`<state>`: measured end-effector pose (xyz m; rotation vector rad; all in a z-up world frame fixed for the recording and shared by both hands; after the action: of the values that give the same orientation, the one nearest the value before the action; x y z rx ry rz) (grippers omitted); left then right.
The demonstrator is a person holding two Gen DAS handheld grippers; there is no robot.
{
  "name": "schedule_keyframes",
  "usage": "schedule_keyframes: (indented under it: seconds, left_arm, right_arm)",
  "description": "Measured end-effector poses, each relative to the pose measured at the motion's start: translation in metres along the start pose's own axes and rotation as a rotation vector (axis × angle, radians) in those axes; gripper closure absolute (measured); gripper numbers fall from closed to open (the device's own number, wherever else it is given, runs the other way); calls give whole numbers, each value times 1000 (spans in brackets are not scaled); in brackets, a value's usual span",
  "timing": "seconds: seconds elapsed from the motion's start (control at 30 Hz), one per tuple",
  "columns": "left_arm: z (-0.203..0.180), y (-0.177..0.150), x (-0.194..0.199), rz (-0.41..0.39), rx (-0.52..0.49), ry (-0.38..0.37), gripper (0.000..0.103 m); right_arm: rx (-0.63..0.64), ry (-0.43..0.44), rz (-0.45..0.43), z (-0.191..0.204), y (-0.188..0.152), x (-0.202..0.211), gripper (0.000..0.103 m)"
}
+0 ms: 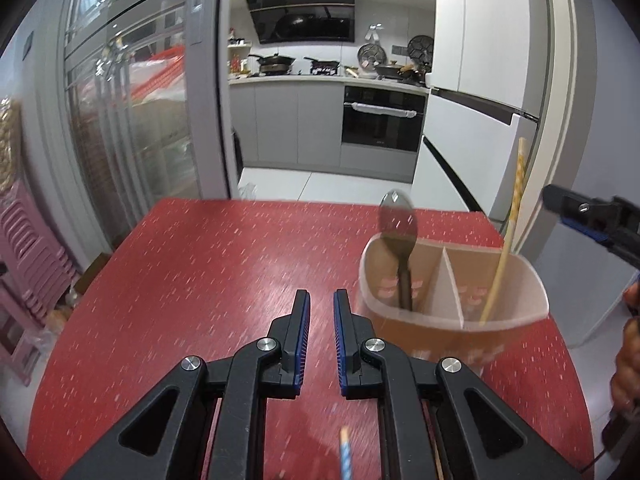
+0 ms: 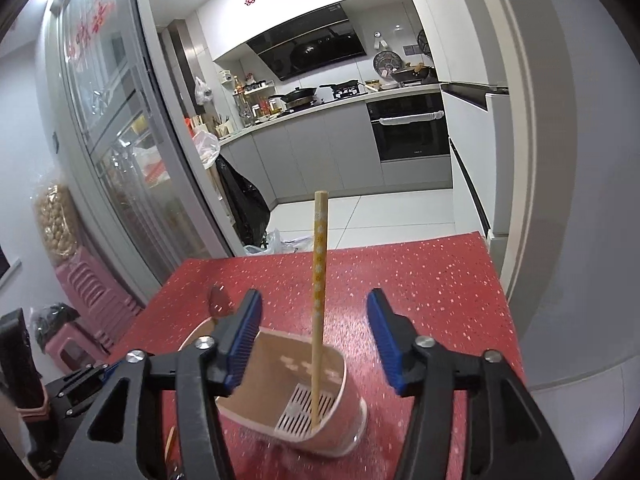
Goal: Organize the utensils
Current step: 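Drop the chopstick into the holder with the right tool while the left tool drops the spoon, then move both tools back over the remaining utensils on the table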
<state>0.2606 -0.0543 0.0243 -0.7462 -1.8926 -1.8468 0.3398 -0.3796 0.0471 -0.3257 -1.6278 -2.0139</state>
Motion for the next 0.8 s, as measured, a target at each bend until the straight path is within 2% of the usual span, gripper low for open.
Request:
schedule_keyframes:
  seconds: [0.07,0.2,0.23,0.27,0.37,0.57,0.67,0.8]
  left_arm:
    - [10,-14,9,19,20,6,66]
    - [33,-45,22,75,66,8,66]
    - [38,-52,24,88,74,9,53]
    - [45,-63,28,106,86,21,2]
    - [61,-84,41,101,124,71,0]
    - [84,-128,44,201,125,103,0]
    - [94,-147,38,265,139,111,0]
    - [101,-161,31,304,124,119,0]
  right_arm:
    - [4,6,10,2,-9,14,34]
    - [2,18,74,8,-39,34,29]
    - [1,18,91,9,-45,36,29]
    - [-1,19,121,11,-56,38,27]
    - [-18,14,217,12,-91,42,27]
    - [-92,2,402,9,-158,38,27]
    - [-107,-22,479,8,-182,33,27]
    - [-111,-47,550,8,-203,27,27]
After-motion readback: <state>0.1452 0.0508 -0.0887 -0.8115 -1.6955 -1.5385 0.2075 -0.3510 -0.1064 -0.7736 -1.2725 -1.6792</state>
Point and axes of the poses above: each gripper's, at about its wrist camera, not at the fingertips, and x roughly against the way its jaws point, z to its left, y to its top, the point moved 6 cm from there along -x, roughly the way its jaws point
